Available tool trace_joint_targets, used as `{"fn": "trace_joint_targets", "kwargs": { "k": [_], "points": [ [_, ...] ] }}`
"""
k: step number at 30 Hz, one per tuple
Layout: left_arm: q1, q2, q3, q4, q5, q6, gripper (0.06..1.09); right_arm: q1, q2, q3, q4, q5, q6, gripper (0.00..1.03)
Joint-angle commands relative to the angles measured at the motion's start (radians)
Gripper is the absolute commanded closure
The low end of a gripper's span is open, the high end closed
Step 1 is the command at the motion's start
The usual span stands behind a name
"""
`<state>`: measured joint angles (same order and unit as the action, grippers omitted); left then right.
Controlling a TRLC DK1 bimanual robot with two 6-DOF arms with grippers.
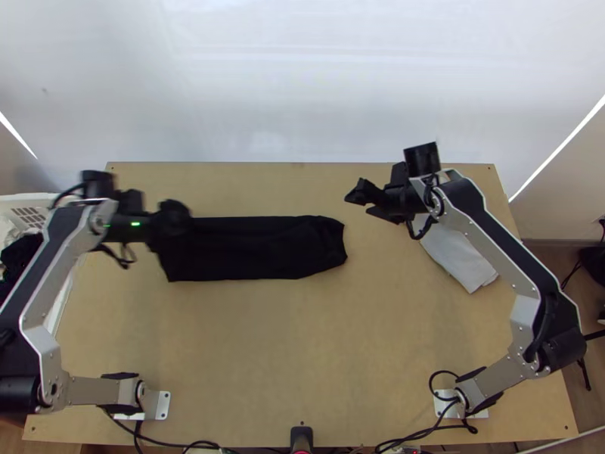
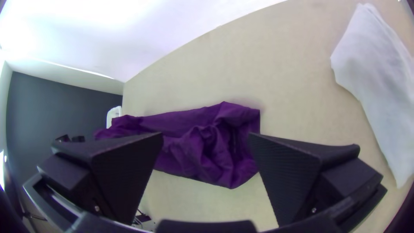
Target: Fold the t-shirt
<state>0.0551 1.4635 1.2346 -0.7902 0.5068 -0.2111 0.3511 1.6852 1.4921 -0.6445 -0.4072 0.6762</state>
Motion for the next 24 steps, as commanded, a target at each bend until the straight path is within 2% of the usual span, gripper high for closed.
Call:
{"fn": "trace_joint_targets", "kwargs": {
  "k": [1, 16, 24],
  "points": [
    [-0.29, 0.014, 0.039, 0.031, -0.05, -0.137, 1.05, -0.06, -0.059, -0.039, -0.001, 0.001, -0.003, 0.11],
    [-0.511, 0.25, 0.212, 0.147, -0.074, -0.297, 1.05, -0.202, -0.265, -0.233, -0.015, 0.001, -0.047, 0.11],
    [-0.623, 0.374, 0.364, 0.152, -0.077, -0.346, 1.05, -0.256, -0.328, -0.297, -0.024, 0.001, -0.072, 0.11]
  ]
}}
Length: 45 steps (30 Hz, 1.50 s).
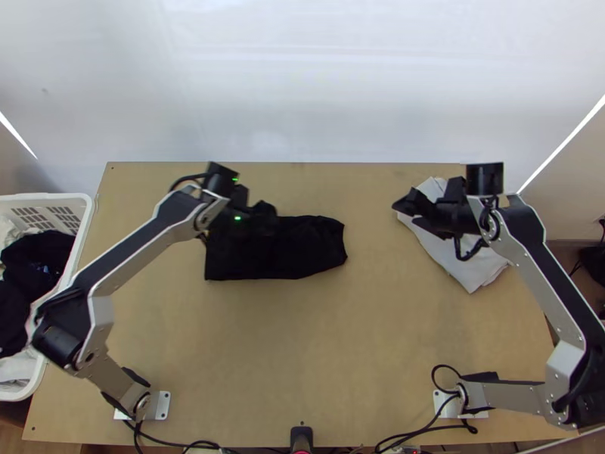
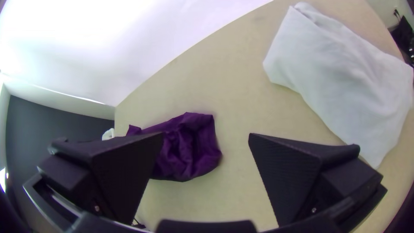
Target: Fold the t-shirt
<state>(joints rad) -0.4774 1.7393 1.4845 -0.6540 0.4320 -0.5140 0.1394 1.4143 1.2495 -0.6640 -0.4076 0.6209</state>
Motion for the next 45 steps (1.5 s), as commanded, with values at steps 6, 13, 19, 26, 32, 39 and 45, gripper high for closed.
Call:
{"fn": "trace_joint_targets", "kwargs": {
  "k": [6, 13, 19, 26, 32, 39, 45],
  "points": [
    [-0.138, 0.186, 0.215, 0.016, -0.015, -0.058, 1.05, -0.066, -0.084, -0.076, -0.009, 0.001, -0.026, 0.11],
    [-0.182, 0.246, 0.364, 0.016, 0.024, -0.055, 0.1, -0.078, -0.11, -0.098, -0.009, 0.003, -0.049, 0.11],
    [-0.201, 0.164, 0.418, 0.045, 0.03, -0.073, 0.1, -0.043, -0.109, -0.128, 0.004, 0.007, -0.05, 0.11],
    [-0.147, 0.097, 0.381, 0.047, 0.034, -0.055, 0.1, 0.069, -0.038, -0.111, 0.035, 0.036, -0.026, 0.05],
    [-0.029, 0.019, 0.281, 0.042, 0.034, -0.018, 0.1, 0.206, 0.127, 0.013, 0.043, 0.062, -0.009, 0.04],
    [0.062, -0.075, 0.2, 0.039, 0.033, -0.004, 0.1, 0.273, 0.36, 0.163, 0.066, 0.059, 0.011, 0.04],
    [0.115, -0.126, 0.177, 0.022, 0.031, -0.003, 0.1, 0.359, 0.495, 0.24, 0.073, 0.066, 0.003, 0.04]
  ]
}}
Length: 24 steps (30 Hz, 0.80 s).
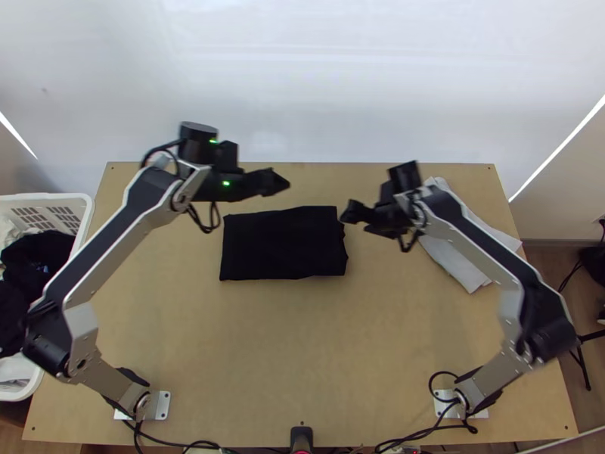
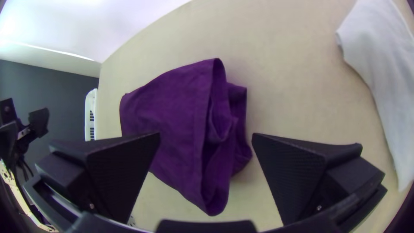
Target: Fold the t-shirt
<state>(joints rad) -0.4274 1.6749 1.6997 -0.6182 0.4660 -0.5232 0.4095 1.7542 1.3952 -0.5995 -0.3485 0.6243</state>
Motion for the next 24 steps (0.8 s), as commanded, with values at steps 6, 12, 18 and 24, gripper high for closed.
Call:
{"fn": "trace_joint_targets", "kwargs": {
  "k": [6, 12, 18, 24],
  "points": [
    [0.093, -0.061, -0.04, -0.02, -0.001, 0.002, 0.1, 0.098, 0.209, 0.1, 0.007, 0.098, -0.028, 0.04],
    [0.098, -0.05, -0.021, -0.008, -0.003, -0.012, 0.1, 0.048, 0.24, 0.059, 0.007, 0.149, -0.077, 0.04],
    [0.11, -0.026, 0.025, -0.008, -0.004, -0.028, 0.1, 0.032, 0.263, 0.056, 0.007, 0.143, -0.084, 0.04],
    [0.118, -0.012, 0.051, -0.012, -0.003, -0.031, 0.1, 0.045, 0.274, 0.053, 0.01, 0.065, -0.064, 0.07]
  ]
}}
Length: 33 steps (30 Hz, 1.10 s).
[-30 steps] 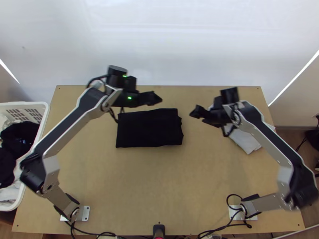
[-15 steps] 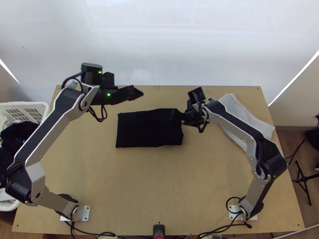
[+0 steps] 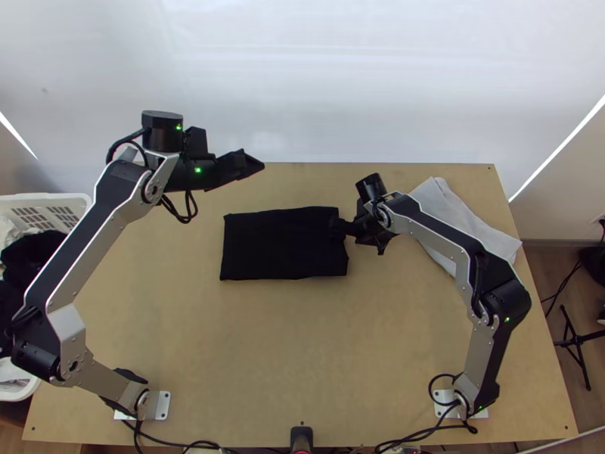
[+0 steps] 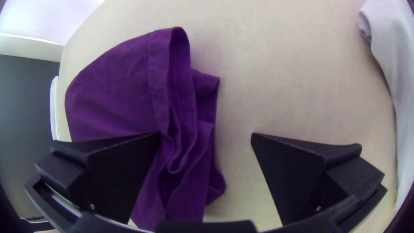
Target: Fold the t-shirt
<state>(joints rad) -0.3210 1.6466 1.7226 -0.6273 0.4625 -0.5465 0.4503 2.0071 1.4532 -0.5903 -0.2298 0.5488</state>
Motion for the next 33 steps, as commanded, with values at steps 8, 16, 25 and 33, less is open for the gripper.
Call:
{"fn": "trace_joint_targets", "kwargs": {
  "k": [8, 16, 25, 33],
  "points": [
    [0.017, 0.018, 0.028, -0.006, -0.001, -0.012, 0.1, 0.065, 0.025, 0.001, 0.044, -0.066, 0.028, 0.1],
    [0.028, 0.018, 0.029, -0.006, 0.001, -0.013, 0.1, 0.105, 0.061, 0.042, 0.086, -0.062, 0.045, 0.3],
    [0.043, 0.016, 0.031, -0.008, 0.001, -0.015, 0.1, 0.071, -0.057, -0.004, 0.238, 0.023, 0.063, 1.0],
    [0.066, 0.021, 0.031, -0.008, 0.002, -0.017, 0.1, -0.012, -0.272, -0.004, 0.225, 0.023, 0.092, 1.0]
  ]
}}
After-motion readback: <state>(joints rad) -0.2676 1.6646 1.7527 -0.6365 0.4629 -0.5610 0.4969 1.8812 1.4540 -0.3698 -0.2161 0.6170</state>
